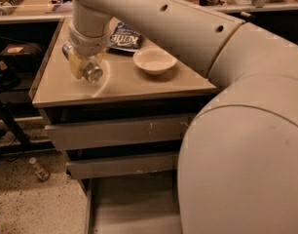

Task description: Place redbull can into bottom drawer

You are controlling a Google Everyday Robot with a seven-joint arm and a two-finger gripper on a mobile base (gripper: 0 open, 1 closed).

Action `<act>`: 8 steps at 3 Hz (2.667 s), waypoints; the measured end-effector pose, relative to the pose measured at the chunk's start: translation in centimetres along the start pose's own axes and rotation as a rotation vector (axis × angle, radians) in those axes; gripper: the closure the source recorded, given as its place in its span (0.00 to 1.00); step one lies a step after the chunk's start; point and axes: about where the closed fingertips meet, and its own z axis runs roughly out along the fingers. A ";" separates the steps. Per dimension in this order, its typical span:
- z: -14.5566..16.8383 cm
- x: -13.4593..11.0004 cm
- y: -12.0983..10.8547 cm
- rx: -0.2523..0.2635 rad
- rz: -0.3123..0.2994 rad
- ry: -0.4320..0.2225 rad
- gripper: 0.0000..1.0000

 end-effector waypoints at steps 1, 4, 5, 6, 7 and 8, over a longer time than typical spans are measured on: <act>0.0 0.0 0.0 0.000 -0.001 0.002 1.00; -1.5 9.6 6.6 -0.007 0.111 0.102 1.00; -1.1 13.9 9.6 -0.029 0.167 0.160 1.00; -0.8 14.6 9.8 -0.029 0.169 0.176 1.00; 1.1 16.0 10.7 -0.076 0.197 0.189 1.00; 5.9 19.6 13.0 -0.171 0.285 0.230 1.00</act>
Offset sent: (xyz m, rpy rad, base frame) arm -0.0537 -0.0164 -0.0055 -0.0366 0.0576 -0.0297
